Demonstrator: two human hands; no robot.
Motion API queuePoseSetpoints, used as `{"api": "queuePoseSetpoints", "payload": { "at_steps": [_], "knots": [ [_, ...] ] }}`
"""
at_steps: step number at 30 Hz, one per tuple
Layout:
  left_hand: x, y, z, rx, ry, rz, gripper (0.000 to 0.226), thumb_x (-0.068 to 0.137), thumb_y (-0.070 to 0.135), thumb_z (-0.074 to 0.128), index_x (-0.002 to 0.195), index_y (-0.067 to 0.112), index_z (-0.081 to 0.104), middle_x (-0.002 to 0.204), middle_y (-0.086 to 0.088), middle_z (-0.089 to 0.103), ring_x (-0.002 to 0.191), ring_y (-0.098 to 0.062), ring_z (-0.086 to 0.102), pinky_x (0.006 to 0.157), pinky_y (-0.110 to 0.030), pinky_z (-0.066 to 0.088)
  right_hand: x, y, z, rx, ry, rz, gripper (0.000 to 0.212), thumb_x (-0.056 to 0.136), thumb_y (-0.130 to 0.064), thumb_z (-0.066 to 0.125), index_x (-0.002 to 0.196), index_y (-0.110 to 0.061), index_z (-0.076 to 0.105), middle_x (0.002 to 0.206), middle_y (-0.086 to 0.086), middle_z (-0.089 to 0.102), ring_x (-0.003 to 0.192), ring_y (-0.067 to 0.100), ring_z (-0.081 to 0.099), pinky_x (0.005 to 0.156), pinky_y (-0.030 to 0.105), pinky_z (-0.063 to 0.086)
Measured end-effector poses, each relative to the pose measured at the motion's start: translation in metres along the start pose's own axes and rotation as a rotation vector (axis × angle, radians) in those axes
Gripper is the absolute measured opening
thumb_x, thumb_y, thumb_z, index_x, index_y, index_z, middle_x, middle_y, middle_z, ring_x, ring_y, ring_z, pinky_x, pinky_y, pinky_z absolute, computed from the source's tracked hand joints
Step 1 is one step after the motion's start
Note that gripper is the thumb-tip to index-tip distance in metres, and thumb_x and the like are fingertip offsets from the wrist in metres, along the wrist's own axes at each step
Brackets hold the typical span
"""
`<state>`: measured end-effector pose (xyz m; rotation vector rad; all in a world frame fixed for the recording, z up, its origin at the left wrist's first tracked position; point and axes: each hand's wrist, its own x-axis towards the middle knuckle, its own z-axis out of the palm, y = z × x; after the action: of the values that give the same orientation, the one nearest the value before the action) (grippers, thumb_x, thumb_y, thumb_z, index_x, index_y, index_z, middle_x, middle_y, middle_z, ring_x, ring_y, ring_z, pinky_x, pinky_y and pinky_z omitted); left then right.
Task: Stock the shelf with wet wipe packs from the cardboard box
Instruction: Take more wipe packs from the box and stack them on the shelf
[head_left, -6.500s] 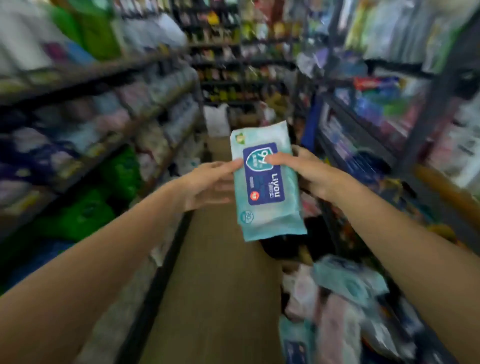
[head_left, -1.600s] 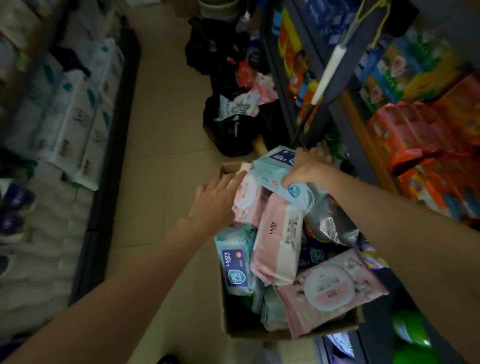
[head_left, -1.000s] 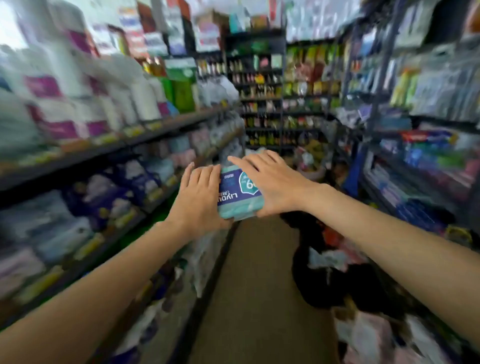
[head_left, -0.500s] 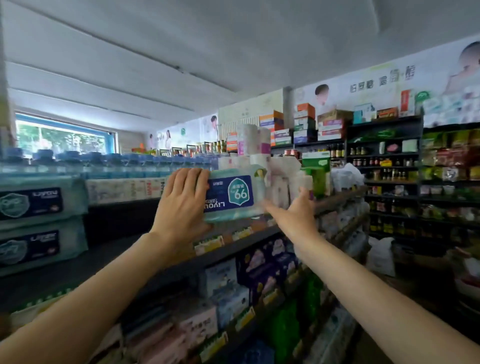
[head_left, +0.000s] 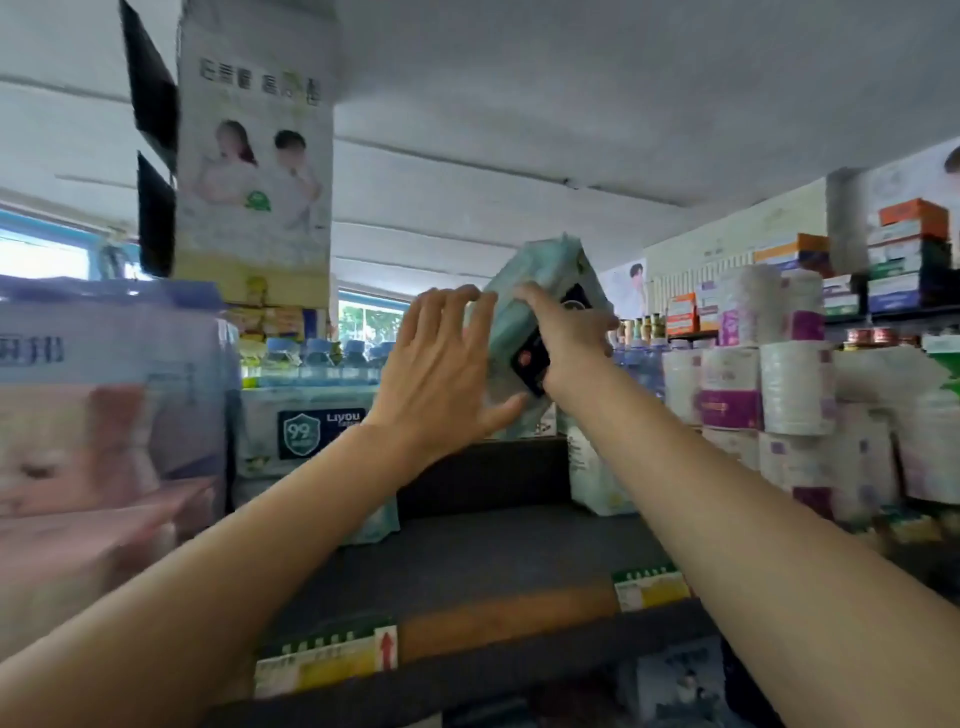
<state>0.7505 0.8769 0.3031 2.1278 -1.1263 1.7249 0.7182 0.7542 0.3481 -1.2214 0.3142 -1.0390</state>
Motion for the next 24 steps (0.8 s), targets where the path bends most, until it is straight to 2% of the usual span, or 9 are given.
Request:
{"api": "queuePoseSetpoints", "payload": {
  "at_steps": [2,5,7,10,13,15,17,21,24],
  "knots": [
    [-0.016,-0.036,0.0,-0.044,0.014,-0.209,0.073,0.077,0.05,0.052,0.132,0.003,0.04,0.129,-0.017,0.046,0.115,-0.034,0.045,0.102,-0.042,0.033,0.005,0.02,0.004,-0.507,-0.048,-0.408,0.11,0.06,-0.039,0.082,0.143,-0.026,0.012,0.133,0.012,0.033,0.124,0.034,0.036,0.099,0.05,0.04],
    [-0.04,-0.08,-0.007,-0.176,-0.003,-0.526,0.063,0.084,0.027,0.059,0.136,0.004,0.032,0.135,-0.017,0.037,0.125,-0.033,0.033,0.106,-0.043,0.026,-0.007,0.05,0.009,-1.125,-0.397,-0.922,0.126,0.064,-0.052,0.077,0.147,-0.025,-0.014,0.14,0.012,0.024,0.126,0.032,0.03,0.102,0.047,0.033],
    [-0.05,-0.092,-0.009,-0.182,-0.027,-0.572,0.058,0.085,0.019,0.058,0.135,0.003,0.034,0.134,-0.018,0.039,0.124,-0.033,0.034,0.105,-0.043,0.027,-0.016,0.076,0.026,-1.378,-0.629,-1.161,0.124,0.066,-0.055,0.073,0.145,-0.029,-0.019,0.144,0.011,0.02,0.129,0.034,0.027,0.106,0.048,0.027],
    [-0.068,-0.102,-0.008,-0.057,-0.157,-0.504,0.055,0.084,0.018,0.059,0.133,0.005,0.038,0.132,-0.014,0.043,0.12,-0.031,0.038,0.101,-0.042,0.03,-0.035,0.122,0.06,-1.501,-0.811,-1.401,0.118,0.071,-0.055,0.069,0.147,-0.026,-0.017,0.148,0.014,0.016,0.132,0.036,0.023,0.106,0.049,0.024],
    [-0.089,-0.114,-0.004,0.093,-0.403,-0.46,0.061,0.083,0.03,0.063,0.133,0.006,0.039,0.133,-0.013,0.045,0.123,-0.031,0.038,0.103,-0.042,0.03,-0.046,0.164,0.088,-1.501,-0.953,-1.366,0.116,0.071,-0.054,0.069,0.148,-0.022,-0.011,0.151,0.015,0.014,0.135,0.037,0.02,0.109,0.05,0.022],
    [-0.102,-0.118,0.001,0.162,-0.634,-0.484,0.069,0.084,0.036,0.059,0.139,0.008,0.028,0.14,-0.01,0.039,0.13,-0.028,0.033,0.108,-0.039,0.027,-0.046,0.175,0.097,-1.45,-1.094,-1.318,0.117,0.068,-0.058,0.07,0.149,-0.021,-0.007,0.15,0.012,0.018,0.134,0.034,0.023,0.109,0.048,0.023],
    [-0.107,-0.117,0.006,0.26,-0.827,-0.443,0.079,0.083,0.04,0.057,0.144,0.011,0.016,0.146,-0.006,0.031,0.135,-0.025,0.029,0.111,-0.037,0.024,-0.032,0.167,0.098,-1.385,-1.209,-1.191,0.114,0.068,-0.06,0.069,0.15,-0.019,0.001,0.148,0.008,0.026,0.133,0.029,0.026,0.11,0.043,0.024],
    [-0.1,-0.108,0.021,0.23,-1.003,-0.299,0.078,0.08,0.046,0.061,0.142,0.017,0.024,0.146,-0.003,0.029,0.135,-0.025,0.027,0.11,-0.039,0.028,0.012,0.143,0.074,-1.453,-1.179,-1.011,0.094,0.064,-0.069,0.065,0.141,-0.023,0.035,0.138,0.002,0.037,0.128,0.024,0.031,0.109,0.043,0.029],
    [-0.096,-0.094,0.039,0.142,-1.078,-0.242,0.077,0.081,0.044,0.063,0.142,0.018,0.024,0.146,-0.003,0.028,0.135,-0.024,0.025,0.11,-0.04,0.028,0.018,0.147,0.057,-1.471,-1.134,-0.889,0.082,0.065,-0.068,0.065,0.13,-0.021,0.047,0.128,0.005,0.044,0.116,0.024,0.04,0.099,0.036,0.038]
  ]
}}
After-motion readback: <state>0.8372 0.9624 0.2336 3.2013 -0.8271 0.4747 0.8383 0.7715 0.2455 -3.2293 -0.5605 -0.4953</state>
